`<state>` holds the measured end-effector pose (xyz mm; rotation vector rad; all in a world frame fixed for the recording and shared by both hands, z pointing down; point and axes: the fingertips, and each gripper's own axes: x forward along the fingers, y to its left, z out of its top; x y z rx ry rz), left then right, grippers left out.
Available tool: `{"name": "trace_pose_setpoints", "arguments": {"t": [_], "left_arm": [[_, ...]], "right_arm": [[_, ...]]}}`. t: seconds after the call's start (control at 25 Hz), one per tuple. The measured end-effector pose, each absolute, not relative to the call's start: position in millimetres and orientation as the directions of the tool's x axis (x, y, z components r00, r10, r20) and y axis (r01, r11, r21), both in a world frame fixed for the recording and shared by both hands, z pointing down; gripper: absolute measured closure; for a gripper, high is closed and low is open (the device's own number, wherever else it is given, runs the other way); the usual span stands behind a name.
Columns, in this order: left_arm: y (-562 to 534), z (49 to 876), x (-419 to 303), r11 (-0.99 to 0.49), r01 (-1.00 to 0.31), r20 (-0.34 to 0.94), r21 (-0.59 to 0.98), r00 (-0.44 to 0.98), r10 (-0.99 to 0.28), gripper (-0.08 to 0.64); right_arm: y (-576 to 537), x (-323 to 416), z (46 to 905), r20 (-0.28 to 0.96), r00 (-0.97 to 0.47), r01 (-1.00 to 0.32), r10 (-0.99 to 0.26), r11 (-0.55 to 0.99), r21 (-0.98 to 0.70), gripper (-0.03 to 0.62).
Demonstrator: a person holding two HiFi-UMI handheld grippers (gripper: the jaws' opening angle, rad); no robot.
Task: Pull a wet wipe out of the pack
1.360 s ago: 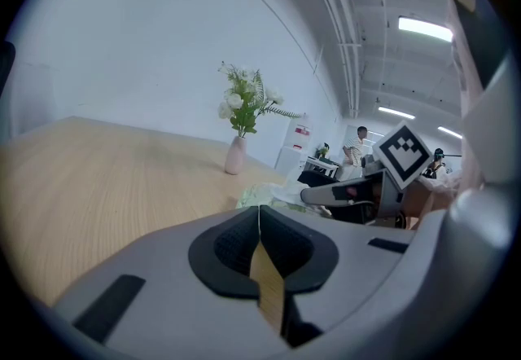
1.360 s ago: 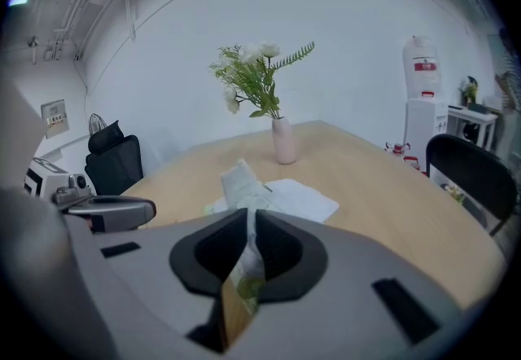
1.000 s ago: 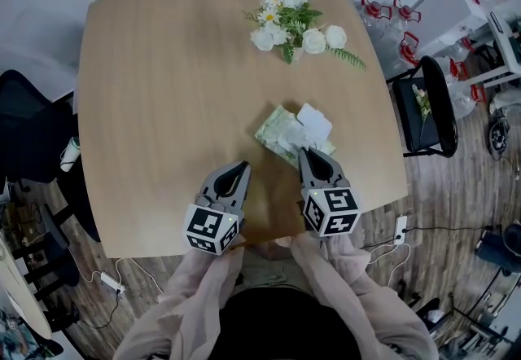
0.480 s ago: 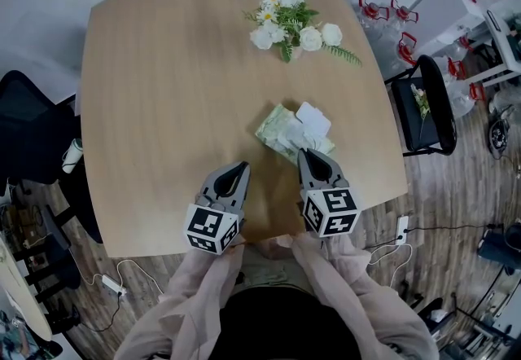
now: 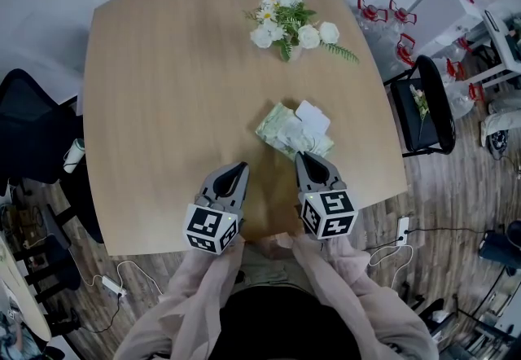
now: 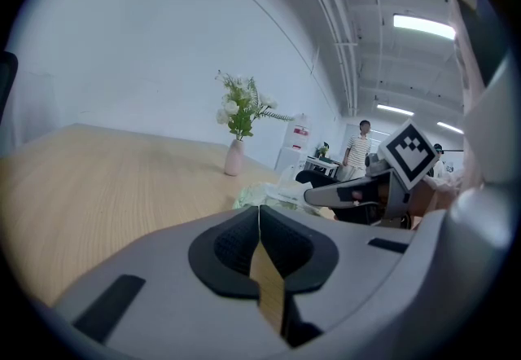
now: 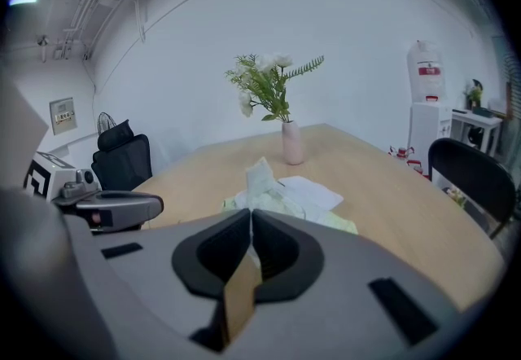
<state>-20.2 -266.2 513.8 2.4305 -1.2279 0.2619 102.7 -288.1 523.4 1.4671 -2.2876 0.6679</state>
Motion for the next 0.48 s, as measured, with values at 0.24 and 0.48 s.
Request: {"name": "trace_pose_setpoints", "arguments": {"t": [0.24, 0.48], "left_arm": [[-261.7, 513.3, -21.1, -0.531, -0.804, 0.341, 0.267, 0.594, -0.728, 0.546], [-257.0, 511.4, -23.7, -0.533, -0.806, 0.341, 0.259, 0.593, -0.73, 0.546]], "right_arm": [[-280.1, 98.8, 525.1, 0.521, -0.417, -0.908, -0.745, 0.364, -0.206, 0.574], [-273.7, 98.1, 522.6, 0.518, -0.417, -0.908, -0.747, 0.365, -0.205, 0.574]]}}
